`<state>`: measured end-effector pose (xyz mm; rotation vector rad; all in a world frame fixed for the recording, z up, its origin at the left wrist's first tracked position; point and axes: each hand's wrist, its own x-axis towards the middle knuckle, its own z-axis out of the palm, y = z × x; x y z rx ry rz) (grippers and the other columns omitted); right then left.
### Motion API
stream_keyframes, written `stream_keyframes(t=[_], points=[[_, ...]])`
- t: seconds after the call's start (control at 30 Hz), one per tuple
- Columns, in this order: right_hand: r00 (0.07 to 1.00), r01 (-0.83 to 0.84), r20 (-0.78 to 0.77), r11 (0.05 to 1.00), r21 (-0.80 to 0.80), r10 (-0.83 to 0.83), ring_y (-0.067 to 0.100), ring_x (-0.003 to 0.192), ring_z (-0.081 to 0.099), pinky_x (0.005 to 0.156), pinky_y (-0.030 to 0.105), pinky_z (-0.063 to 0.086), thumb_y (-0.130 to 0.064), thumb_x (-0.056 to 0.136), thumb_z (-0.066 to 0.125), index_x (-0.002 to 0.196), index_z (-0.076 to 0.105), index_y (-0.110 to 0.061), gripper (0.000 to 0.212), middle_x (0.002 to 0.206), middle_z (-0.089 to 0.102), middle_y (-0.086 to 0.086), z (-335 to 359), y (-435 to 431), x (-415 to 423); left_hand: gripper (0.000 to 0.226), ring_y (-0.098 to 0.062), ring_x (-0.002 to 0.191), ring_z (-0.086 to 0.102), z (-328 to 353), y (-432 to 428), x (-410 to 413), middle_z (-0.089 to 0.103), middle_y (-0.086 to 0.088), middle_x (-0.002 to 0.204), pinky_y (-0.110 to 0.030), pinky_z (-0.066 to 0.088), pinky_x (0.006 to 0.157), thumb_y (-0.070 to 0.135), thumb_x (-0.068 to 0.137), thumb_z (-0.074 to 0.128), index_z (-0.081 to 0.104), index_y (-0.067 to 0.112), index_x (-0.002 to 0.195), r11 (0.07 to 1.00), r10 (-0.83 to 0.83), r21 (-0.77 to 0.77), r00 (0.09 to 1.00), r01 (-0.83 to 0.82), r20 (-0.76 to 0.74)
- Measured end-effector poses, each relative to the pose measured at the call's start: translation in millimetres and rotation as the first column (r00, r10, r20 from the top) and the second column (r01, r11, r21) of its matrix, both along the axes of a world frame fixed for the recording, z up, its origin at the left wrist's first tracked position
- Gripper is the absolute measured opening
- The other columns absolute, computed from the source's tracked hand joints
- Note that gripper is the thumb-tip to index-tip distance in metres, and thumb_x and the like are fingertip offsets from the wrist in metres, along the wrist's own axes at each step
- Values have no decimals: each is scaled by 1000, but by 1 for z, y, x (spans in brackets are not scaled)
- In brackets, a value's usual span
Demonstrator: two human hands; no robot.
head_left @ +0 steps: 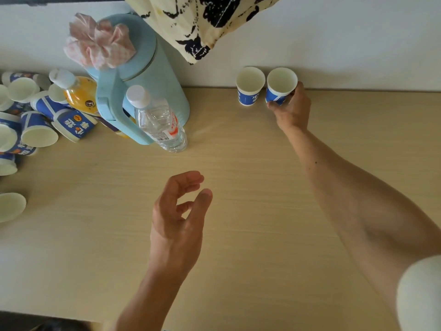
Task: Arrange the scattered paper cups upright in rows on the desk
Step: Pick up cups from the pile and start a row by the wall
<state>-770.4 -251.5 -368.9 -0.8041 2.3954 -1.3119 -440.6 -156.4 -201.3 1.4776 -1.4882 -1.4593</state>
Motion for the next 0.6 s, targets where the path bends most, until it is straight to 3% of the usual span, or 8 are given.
stream_keyframes(t=[0.2,0.37,0.53,0.6], points=[[1000,10,-17,999,44,-9,19,105,64,93,32,52,-29,63,88,126,59,-11,71,120,65,4,1,0,-1,23,-6,112,65,-3,6,7,73,14,109,-14,50,79,30,83,66,68,32,106,1000,-6,4,1000,6,-2],[995,93,-29,996,-5,-93,18,110,53,93,16,38,-16,72,84,141,46,0,81,131,52,16,10,37,22,24,-6,110,66,-1,7,16,73,13,109,-26,49,86,30,83,66,68,30,107,999,26,28,999,-25,-29],[984,166,89,977,-131,-155,18,109,59,99,44,49,-16,80,76,141,45,-3,70,128,54,15,26,96,103,24,-6,108,66,7,7,29,73,11,108,-22,48,83,30,83,65,69,27,107,997,68,28,997,-67,-34],[977,118,193,981,-155,-87,20,114,62,98,43,51,-13,82,76,141,45,-7,67,130,57,13,46,111,146,24,-5,106,66,11,7,33,74,12,108,-19,48,80,31,82,65,69,28,106,996,92,18,995,-92,-30]])
